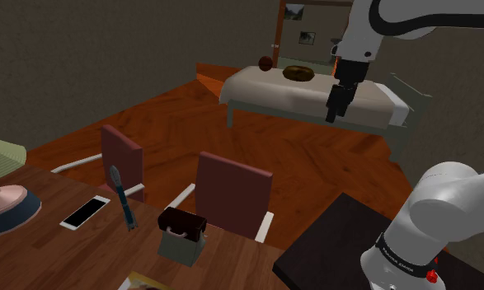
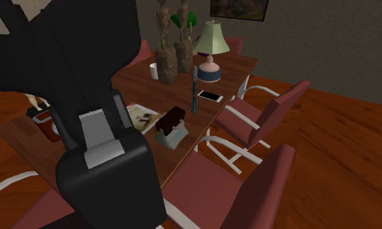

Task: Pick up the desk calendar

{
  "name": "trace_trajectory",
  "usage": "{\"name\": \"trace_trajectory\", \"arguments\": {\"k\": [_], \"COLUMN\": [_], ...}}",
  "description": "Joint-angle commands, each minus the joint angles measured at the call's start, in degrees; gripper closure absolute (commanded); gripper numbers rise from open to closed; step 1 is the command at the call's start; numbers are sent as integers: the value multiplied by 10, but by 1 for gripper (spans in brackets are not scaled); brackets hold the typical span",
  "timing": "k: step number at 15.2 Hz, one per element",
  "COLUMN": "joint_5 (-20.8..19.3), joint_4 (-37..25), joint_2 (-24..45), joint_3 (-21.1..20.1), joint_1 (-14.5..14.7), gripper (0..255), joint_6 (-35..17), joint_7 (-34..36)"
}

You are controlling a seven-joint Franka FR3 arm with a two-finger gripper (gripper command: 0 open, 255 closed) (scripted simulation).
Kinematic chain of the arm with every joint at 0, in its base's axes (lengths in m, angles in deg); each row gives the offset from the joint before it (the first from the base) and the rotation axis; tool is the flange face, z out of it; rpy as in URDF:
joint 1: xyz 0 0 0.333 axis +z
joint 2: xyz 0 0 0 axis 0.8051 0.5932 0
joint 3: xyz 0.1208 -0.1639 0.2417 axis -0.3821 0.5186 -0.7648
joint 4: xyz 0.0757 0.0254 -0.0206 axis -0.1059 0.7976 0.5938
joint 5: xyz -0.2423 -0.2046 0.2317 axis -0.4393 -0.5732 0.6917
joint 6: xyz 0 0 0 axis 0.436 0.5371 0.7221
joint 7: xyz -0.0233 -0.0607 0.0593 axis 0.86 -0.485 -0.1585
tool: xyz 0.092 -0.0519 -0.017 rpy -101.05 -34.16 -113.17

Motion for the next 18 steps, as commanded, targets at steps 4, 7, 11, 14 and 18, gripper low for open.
{"name": "trace_trajectory", "arguments": {"k": [4, 7, 11, 14, 18], "joint_5": [20, 39, 63, 78, 94], "joint_4": [20, 35, 45, 45, 36], "joint_2": [27, 59, 112, 157, 224], "joint_3": [-21, -42, -70, -92, -120], "joint_1": [15, 31, 52, 67, 85], "gripper": [0, 0, 0, 0, 0], "joint_6": [-46, -93, -156, -203, -262], "joint_7": [10, 19, 30, 37, 47]}}
